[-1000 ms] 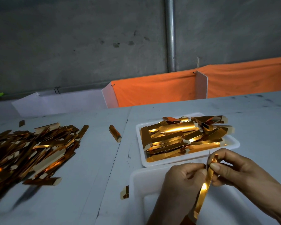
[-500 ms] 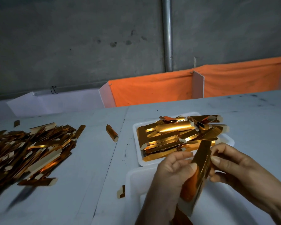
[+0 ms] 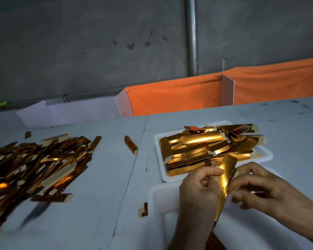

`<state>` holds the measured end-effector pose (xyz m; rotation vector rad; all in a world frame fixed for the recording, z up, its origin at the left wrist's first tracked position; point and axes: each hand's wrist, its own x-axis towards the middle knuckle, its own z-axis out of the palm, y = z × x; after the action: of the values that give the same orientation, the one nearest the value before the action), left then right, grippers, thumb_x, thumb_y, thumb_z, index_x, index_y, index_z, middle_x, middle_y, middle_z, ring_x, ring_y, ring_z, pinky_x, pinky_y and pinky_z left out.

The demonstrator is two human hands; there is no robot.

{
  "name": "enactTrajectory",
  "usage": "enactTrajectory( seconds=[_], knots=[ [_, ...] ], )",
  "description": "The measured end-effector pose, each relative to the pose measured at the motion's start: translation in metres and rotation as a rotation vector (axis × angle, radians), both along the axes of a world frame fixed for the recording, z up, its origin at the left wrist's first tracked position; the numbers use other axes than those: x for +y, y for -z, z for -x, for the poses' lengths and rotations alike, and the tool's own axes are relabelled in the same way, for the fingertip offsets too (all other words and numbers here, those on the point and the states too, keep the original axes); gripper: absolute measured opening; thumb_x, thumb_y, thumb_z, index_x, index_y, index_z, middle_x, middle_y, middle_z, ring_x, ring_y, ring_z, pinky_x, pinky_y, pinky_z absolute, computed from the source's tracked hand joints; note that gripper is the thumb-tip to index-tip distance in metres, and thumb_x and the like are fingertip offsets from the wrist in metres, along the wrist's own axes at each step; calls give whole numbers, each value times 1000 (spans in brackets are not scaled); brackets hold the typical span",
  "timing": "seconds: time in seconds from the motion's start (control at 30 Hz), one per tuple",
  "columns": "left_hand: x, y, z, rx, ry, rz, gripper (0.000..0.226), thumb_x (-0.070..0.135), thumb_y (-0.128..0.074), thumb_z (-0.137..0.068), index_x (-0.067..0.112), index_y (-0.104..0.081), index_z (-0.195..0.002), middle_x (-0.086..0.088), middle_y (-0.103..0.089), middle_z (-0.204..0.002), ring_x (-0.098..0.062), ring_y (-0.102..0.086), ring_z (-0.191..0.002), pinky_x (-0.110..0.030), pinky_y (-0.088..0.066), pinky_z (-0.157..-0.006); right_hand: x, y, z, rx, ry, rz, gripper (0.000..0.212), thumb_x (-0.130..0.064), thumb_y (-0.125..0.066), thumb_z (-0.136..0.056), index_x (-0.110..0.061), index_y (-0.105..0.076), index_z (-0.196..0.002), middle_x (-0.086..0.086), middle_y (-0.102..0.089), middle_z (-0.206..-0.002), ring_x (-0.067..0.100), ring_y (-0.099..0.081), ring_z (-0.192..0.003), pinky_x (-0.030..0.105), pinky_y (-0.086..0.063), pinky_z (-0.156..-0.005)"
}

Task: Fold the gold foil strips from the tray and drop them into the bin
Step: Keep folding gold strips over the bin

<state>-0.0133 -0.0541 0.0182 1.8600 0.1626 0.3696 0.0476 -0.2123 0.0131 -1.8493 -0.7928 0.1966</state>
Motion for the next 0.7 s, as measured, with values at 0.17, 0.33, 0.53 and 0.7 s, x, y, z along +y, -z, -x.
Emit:
enactTrajectory(
  seconds=[0.17, 0.33, 0.53, 0.7],
  knots=[
    [2, 0, 0, -3, -24, 39, 28, 14, -52, -95, 37, -66, -97, 10, -64, -107, 0, -58, -95, -10, -49, -74, 11, 4, 1, 69, 42, -16, 18, -33, -73, -62, -30, -76, -80, -24, -50, -102, 7, -63, -92, 28, -58, -70],
    [-4, 2, 1, 23, -62, 45, 28, 13, -49, -96, 35, -66, -99, 14, -62, -109, -2, -57, -99, -10, -49, -75, 14, 8, 2, 62, 65, 41, 17, -35, -75, -60, -28, -72, -75, -26, -50, -101, -2, -59, -98, 29, -56, -74],
    [-5, 2, 1, 6, -48, -13, 26, 14, -52, -95, 34, -68, -102, 19, -59, -108, 6, -53, -99, -11, -47, -85, 11, 1, -1, 264, -55, -79, 10, -20, -74, -65, -14, -69, -72, -1, -62, -73, 16, -64, -70, 30, -57, -67],
    [-4, -3, 4, 176, -23, 168, 29, 15, -50, -96, 37, -68, -94, 18, -60, -111, -7, -53, -107, -19, -47, -87, 8, -2, -3, 321, -108, -40, 8, -18, -73, -69, -14, -70, -75, -1, -63, -71, 15, -64, -69, 27, -56, -68]
  ],
)
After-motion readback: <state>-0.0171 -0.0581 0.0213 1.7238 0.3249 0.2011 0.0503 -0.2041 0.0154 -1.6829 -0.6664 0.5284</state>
